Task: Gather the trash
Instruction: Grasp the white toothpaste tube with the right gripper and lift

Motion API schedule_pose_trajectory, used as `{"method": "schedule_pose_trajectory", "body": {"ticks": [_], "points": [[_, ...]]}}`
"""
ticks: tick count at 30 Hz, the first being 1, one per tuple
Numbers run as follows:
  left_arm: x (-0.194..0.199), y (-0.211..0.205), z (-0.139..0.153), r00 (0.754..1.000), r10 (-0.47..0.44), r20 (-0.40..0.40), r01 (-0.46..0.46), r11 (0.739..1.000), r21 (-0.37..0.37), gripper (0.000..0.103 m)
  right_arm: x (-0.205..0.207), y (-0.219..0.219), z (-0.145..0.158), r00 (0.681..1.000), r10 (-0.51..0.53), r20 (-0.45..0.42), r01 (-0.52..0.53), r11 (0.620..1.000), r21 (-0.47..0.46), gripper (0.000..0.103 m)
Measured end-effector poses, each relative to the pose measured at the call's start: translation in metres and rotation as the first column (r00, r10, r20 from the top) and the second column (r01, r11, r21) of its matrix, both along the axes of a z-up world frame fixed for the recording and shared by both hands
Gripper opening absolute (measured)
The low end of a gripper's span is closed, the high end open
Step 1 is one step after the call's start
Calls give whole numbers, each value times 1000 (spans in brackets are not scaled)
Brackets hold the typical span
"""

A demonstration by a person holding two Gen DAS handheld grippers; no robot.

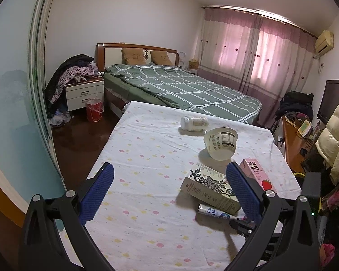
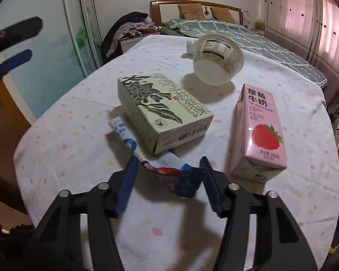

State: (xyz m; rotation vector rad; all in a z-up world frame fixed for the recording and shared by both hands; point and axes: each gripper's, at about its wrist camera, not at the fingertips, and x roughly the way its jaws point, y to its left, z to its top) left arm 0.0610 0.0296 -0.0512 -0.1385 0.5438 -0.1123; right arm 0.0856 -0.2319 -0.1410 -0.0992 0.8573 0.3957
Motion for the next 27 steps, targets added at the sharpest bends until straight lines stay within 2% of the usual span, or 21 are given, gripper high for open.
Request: {"method": "schedule_pose_trajectory", "body": {"ticks": [7, 16, 20, 27], "points": [[-1, -2, -1, 1000, 3, 1, -3, 1000, 0, 98, -22, 10, 7, 998, 59, 3, -59, 997, 45, 34], [-6, -3, 2, 1000, -1, 12, 1, 1000, 11, 98, -8, 29, -2, 996, 85, -33, -83, 995, 60, 34], [-5, 0, 3, 1000, 9, 15, -9, 1000, 9, 98, -4, 32, -1, 995, 94, -41, -89, 991, 98, 20], [-6, 8, 6, 999, 29, 22, -29, 1000, 5, 98, -22, 32, 19, 990, 138, 28, -141, 980, 137, 17]]}}
